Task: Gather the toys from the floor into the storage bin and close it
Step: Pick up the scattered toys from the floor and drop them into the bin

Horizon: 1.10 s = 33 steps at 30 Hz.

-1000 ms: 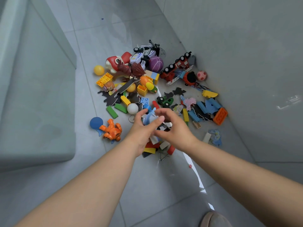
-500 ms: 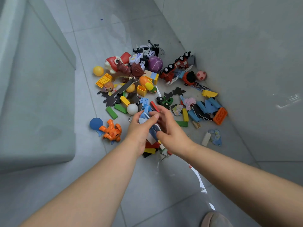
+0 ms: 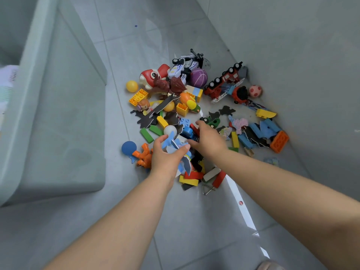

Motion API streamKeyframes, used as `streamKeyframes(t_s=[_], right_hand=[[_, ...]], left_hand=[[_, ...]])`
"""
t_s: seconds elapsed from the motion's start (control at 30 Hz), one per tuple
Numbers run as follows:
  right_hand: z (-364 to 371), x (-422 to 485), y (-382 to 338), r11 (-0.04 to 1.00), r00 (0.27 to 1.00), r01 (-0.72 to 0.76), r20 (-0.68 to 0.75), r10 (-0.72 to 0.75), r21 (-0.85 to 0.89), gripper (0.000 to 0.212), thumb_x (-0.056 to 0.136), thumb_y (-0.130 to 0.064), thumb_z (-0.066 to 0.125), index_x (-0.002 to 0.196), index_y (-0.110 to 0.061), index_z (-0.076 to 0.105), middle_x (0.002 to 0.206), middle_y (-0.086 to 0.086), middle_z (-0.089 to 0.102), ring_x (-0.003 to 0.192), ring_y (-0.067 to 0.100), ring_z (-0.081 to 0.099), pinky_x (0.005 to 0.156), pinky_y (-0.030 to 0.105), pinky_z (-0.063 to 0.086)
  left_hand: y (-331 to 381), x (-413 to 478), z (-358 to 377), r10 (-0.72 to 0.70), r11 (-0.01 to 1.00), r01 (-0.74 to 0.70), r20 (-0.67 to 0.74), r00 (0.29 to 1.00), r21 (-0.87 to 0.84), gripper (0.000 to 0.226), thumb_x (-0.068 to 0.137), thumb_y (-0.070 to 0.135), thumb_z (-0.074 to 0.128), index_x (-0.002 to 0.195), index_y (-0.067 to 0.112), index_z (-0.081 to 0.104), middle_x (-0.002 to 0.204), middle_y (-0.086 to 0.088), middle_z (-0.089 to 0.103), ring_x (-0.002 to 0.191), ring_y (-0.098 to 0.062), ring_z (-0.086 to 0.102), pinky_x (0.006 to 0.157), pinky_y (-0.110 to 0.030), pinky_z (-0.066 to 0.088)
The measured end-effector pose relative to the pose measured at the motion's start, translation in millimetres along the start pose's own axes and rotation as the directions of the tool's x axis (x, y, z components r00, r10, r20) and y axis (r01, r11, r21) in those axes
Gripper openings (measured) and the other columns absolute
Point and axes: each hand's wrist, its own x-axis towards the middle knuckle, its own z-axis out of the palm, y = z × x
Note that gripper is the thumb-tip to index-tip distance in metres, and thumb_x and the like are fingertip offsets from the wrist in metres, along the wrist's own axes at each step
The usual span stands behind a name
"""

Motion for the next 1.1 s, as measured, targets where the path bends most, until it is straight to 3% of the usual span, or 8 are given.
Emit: streamKeyframes(t_s=[0.27,0.37,0.47,0.57,0.63,0.73,0.83,1.1], right_hand=[[-11,8,8,0.988,0.999,-0.048,-0.008,0.047,-0.148,0.037,0.089,-0.039,0.054,0.113,-0.011,0.051,0.112,0.011,0.055,0.098,0.027,0.055,0.071,0.035,0.043],[-24,-12,17,0.979,0.986,-0.129,-0.082,0.143,0.156,0.032,0.087,-0.033,0.059,0.112,-0.014,0.055,0.105,0.008,0.059,0.092,0.024,0.056,0.072,0.032,0.044],[-39,-39,10,0.784,0.988,-0.062,-0.076,0.138,0.618,0.022,0.085,-0.027,0.064,0.106,-0.019,0.062,0.089,0.000,0.064,0.081,0.015,0.058,0.072,0.025,0.043],[-49,-60,-12,0.577,1.000,0.002,-0.019,0.025,0.817,0.014,0.086,-0.019,0.063,0.099,-0.024,0.066,0.091,-0.005,0.069,0.082,0.004,0.061,0.078,0.019,0.046],[-53,-65,-26,0.482,1.000,0.018,-0.018,-0.004,0.876,0.015,0.089,-0.015,0.059,0.095,-0.027,0.065,0.088,-0.010,0.068,0.077,-0.004,0.061,0.075,0.013,0.046],[-60,-71,-44,0.393,0.998,0.049,-0.033,-0.047,0.918,0.018,0.093,-0.019,0.053,0.105,-0.028,0.062,0.097,-0.012,0.069,0.091,-0.005,0.063,0.080,0.014,0.048],[-73,-78,-68,0.302,0.993,0.097,-0.070,-0.099,0.948,0.027,0.092,-0.023,0.052,0.118,-0.028,0.055,0.110,-0.005,0.069,0.105,0.010,0.063,0.089,0.027,0.049],[-128,-88,-167,0.147,0.916,0.223,-0.156,-0.369,0.964,0.059,0.079,-0.013,0.061,0.130,-0.034,0.040,0.111,-0.011,0.068,0.105,0.006,0.063,0.080,0.017,0.050]], left_hand=[[-6,-1,-4,-0.036,0.998,0.035,-0.013,0.999,-0.044,0.055,0.073,0.016,0.078,0.111,0.037,0.044,0.128,-0.005,0.054,0.109,-0.023,0.057,0.079,-0.032,0.052],[-1,-4,-3,-0.022,0.998,0.022,-0.007,1.000,-0.066,0.055,0.074,0.017,0.078,0.111,0.036,0.043,0.125,-0.006,0.054,0.101,-0.021,0.060,0.082,-0.034,0.052],[10,-8,0,0.026,0.996,-0.026,0.001,1.000,-0.083,0.058,0.073,0.024,0.079,0.115,0.037,0.042,0.128,-0.002,0.050,0.105,-0.020,0.057,0.069,-0.025,0.049],[23,-12,7,0.083,0.987,-0.076,0.043,0.996,-0.142,0.058,0.076,0.029,0.075,0.125,0.034,0.043,0.116,0.003,0.050,0.090,-0.003,0.052,0.065,-0.017,0.042],[34,-17,12,0.079,0.976,-0.058,0.099,0.992,-0.208,0.054,0.075,0.042,0.073,0.121,0.039,0.045,0.113,0.007,0.053,0.095,-0.003,0.052,0.079,-0.022,0.045],[51,-29,17,0.110,0.958,-0.068,0.138,0.984,-0.277,0.073,0.045,0.070,0.076,0.109,0.048,0.051,0.121,0.004,0.061,0.111,-0.017,0.058,0.099,-0.044,0.045],[70,-41,15,0.207,0.924,-0.171,0.073,0.976,-0.342,0.063,0.054,0.049,0.084,0.109,0.046,0.052,0.113,0.002,0.066,0.103,-0.019,0.065,0.093,-0.047,0.051],[161,-81,-55,0.498,0.759,-0.459,-0.042,0.866,-0.462,0.052,0.065,0.032,0.082,0.112,0.037,0.059,0.108,-0.001,0.070,0.095,-0.019,0.069,0.069,-0.028,0.054]])
